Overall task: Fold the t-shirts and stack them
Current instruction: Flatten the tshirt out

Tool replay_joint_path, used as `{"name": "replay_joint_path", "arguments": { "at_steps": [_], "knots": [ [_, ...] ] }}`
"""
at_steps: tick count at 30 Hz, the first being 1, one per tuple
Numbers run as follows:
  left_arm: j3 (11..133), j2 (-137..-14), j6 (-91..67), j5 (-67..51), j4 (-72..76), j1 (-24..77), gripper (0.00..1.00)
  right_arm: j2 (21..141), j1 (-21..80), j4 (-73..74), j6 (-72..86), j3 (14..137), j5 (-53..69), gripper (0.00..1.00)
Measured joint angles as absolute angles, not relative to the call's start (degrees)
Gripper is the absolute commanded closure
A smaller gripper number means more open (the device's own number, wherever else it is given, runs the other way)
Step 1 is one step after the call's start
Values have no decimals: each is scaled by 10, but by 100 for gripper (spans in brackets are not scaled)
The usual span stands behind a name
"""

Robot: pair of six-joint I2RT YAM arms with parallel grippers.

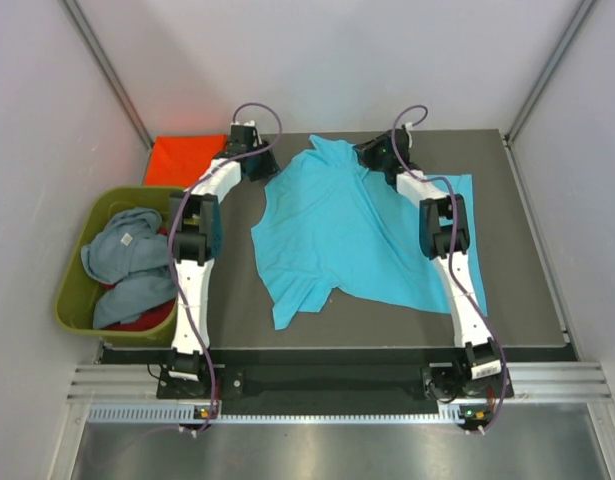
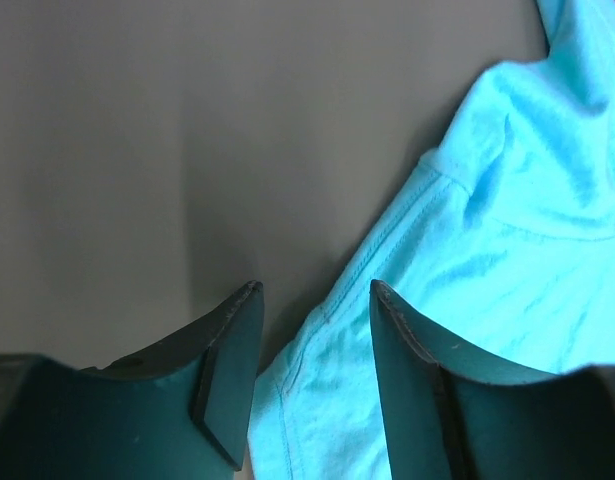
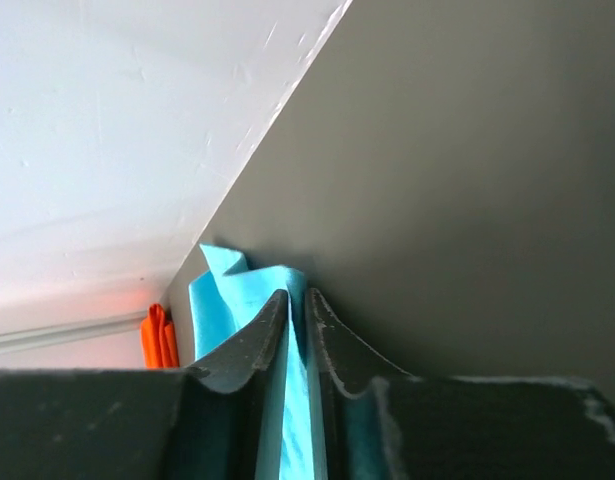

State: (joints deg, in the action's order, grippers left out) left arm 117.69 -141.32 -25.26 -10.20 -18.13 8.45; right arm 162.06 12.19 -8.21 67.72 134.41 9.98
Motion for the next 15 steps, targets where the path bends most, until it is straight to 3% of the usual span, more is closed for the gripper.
{"name": "replay_joint_path", "arguments": {
  "at_steps": [7, 15],
  "knots": [
    [1136, -1381, -230, -110, -202, 85, 42, 1596, 113, -61, 649, 1327, 117, 69],
    [1147, -1362, -201, -54, -284, 86, 38, 1530, 46, 113, 538, 1329, 137, 54]
  ]
}}
